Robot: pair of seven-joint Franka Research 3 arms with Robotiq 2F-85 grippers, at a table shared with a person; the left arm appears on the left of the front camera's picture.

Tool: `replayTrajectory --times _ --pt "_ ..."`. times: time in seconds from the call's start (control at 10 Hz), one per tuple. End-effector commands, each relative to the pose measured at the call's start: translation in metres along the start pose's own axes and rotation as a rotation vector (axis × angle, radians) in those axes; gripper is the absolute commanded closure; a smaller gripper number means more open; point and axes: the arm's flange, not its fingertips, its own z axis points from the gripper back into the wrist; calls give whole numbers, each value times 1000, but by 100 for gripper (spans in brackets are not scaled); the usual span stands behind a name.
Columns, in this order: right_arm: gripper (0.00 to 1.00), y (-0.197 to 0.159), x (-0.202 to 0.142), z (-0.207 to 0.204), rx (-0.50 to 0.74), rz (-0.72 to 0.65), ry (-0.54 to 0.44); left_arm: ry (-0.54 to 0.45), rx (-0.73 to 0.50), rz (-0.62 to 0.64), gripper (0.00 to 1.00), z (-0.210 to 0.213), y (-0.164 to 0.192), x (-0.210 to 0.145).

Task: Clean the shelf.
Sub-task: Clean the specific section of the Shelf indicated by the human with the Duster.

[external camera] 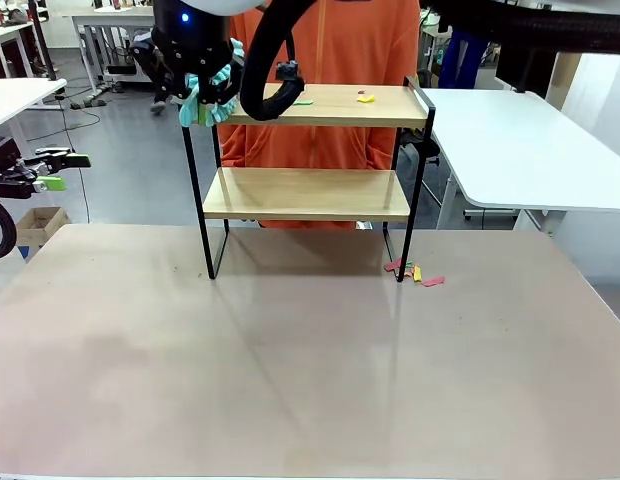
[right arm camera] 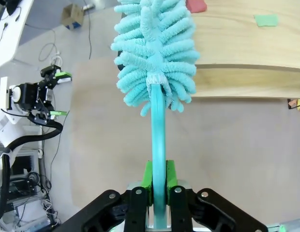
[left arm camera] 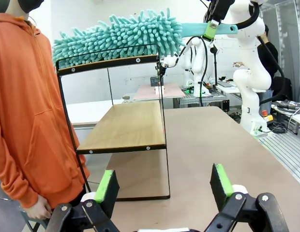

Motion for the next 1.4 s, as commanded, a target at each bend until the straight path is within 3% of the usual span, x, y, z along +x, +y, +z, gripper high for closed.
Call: replayTrajectory --times 0.0,0.2,0.8,1.3 --pt "87 0 1 0 -3 0 -10 1 -2 -10 0 -1 -1 4" --pt "87 0 0 0 -1 0 0 1 -2 -10 0 -1 -1 4" --pt "87 -113 18 21 -22 -92 62 1 -2 -10 0 -1 -1 4" --pt "87 -219 44 24 -110 -148 120 1 -2 -10 0 -1 -1 4"
